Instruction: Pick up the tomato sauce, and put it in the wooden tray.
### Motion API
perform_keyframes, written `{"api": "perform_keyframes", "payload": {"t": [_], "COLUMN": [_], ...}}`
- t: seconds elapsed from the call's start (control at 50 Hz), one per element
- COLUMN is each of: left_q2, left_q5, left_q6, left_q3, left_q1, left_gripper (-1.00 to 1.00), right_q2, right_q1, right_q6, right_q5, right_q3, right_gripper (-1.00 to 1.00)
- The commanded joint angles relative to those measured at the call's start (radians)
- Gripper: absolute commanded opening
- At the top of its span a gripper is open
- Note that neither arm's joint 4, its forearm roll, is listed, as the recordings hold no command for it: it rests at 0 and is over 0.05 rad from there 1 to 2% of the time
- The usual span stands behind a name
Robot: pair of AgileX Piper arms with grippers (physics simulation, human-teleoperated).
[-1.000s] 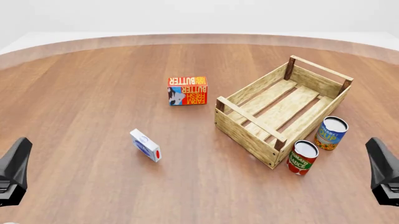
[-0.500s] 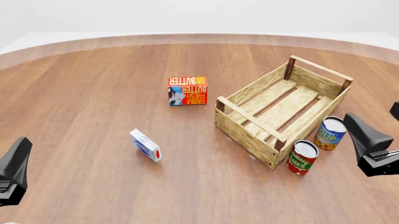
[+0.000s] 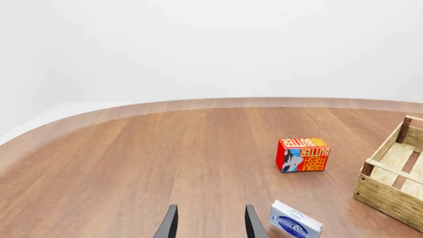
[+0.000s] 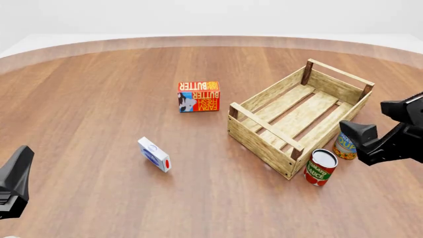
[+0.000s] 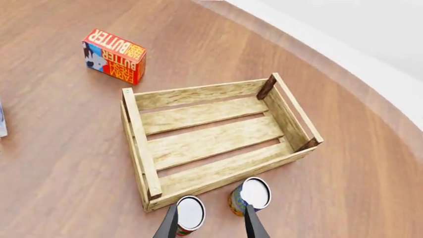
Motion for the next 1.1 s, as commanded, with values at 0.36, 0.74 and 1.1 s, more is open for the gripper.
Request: {"api": "perform_keyframes", "payload": {"t": [0.36, 0.74, 1.1], "left_q2": [0.000, 0.000, 0.000], "left_q5": [0.000, 0.000, 0.000], "left_q6": [0.000, 0.000, 0.000], "left_q3": [0.000, 0.000, 0.000], "left_q1": [0.000, 0.000, 0.000], "left_gripper": [1.00, 1.00, 1.00], "right_q2": [0.162, 0.408, 0.568], "right_q1": [-0.050, -0.058, -0.064], "right_q6": [-0.068, -0.041, -0.061], "right_q5": [0.110, -0.114, -0.275], "right_q3": [0.057, 0.095, 0.146], "right_gripper": [1.00, 1.00, 1.00]}}
